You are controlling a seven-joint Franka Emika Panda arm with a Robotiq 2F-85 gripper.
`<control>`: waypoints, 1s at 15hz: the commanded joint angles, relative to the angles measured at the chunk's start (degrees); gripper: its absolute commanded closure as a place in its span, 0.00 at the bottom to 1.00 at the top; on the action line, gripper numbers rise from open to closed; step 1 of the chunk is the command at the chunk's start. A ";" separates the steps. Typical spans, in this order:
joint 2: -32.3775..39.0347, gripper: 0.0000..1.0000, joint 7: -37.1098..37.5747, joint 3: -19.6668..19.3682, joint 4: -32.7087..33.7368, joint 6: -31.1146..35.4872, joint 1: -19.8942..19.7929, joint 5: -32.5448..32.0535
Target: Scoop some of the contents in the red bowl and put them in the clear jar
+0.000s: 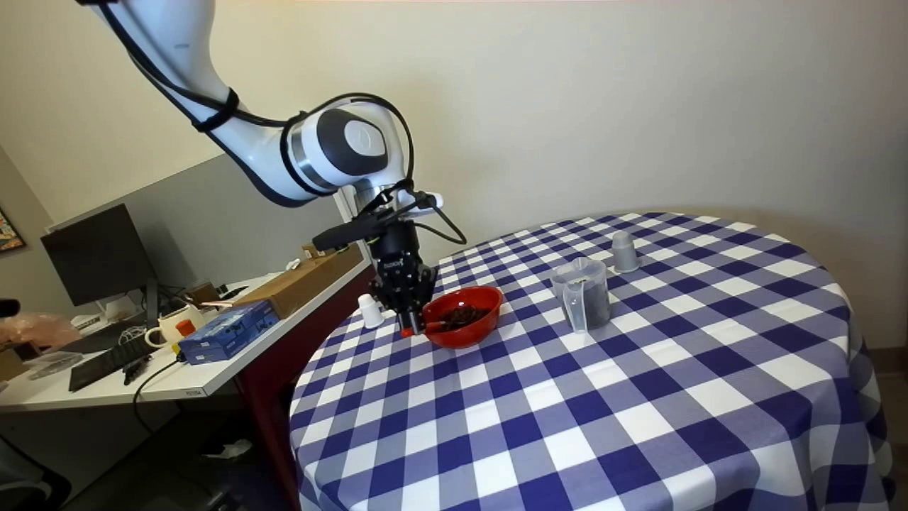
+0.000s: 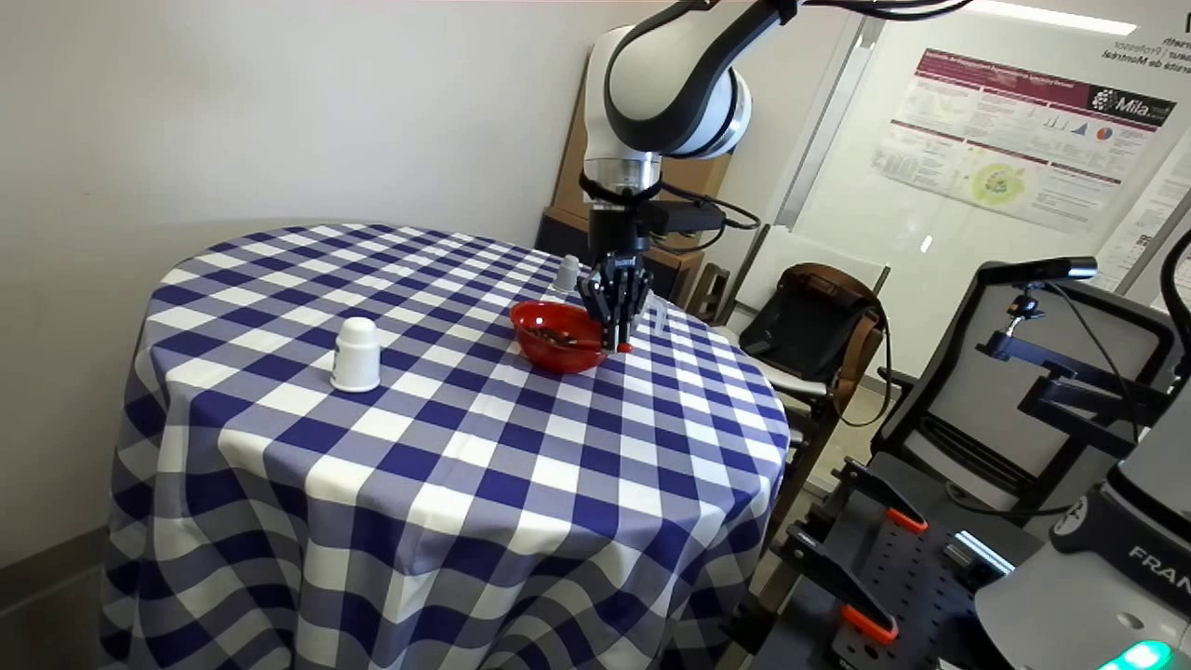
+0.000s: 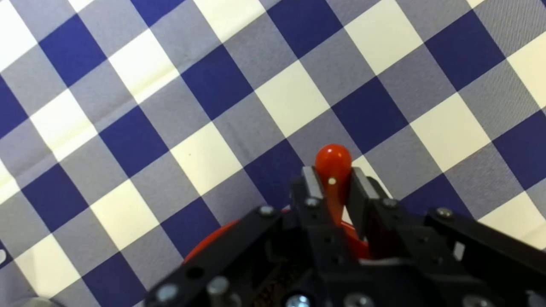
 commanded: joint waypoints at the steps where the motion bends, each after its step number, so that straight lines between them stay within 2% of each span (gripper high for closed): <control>1: -0.12 0.89 0.22 -0.57 0.35 0.73 0.50 -0.06; 15: -9.05 0.89 -0.37 -0.78 -3.25 0.07 -0.18 0.00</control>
